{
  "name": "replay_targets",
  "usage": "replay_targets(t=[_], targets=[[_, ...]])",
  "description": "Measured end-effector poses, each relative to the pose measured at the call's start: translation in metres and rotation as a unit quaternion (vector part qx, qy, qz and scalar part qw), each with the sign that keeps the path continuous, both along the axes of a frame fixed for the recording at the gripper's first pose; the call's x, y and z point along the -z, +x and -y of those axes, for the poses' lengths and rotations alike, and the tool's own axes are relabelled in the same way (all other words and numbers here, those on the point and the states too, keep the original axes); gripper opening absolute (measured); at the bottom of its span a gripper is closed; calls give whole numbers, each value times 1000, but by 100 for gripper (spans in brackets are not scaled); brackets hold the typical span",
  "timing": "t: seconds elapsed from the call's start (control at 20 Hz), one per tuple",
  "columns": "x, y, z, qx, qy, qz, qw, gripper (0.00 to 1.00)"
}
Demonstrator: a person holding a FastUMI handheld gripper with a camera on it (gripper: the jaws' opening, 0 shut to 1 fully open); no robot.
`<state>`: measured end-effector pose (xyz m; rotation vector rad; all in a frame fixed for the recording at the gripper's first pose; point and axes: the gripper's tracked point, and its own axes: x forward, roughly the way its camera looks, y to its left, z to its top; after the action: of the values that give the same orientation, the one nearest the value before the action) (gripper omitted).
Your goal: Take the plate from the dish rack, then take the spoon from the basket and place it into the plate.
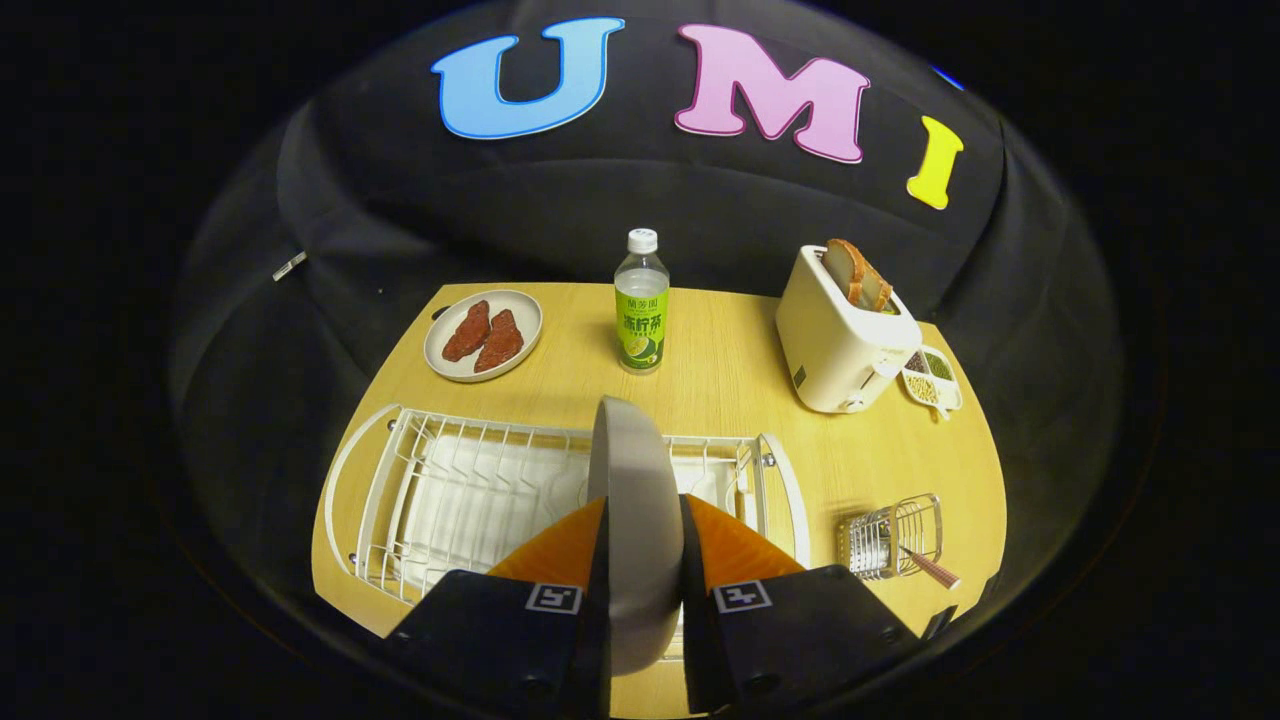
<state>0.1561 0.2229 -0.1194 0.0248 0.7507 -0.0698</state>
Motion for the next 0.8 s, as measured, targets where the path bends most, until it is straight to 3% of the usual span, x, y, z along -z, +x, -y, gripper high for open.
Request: replay_targets(t=[0.3,0.55,0.8], targets=[[-2,0,23,29,-2,1,1000,31],[7,-8,50,69,36,-13,997,29],[16,-27,61,53,85,-20,995,25]])
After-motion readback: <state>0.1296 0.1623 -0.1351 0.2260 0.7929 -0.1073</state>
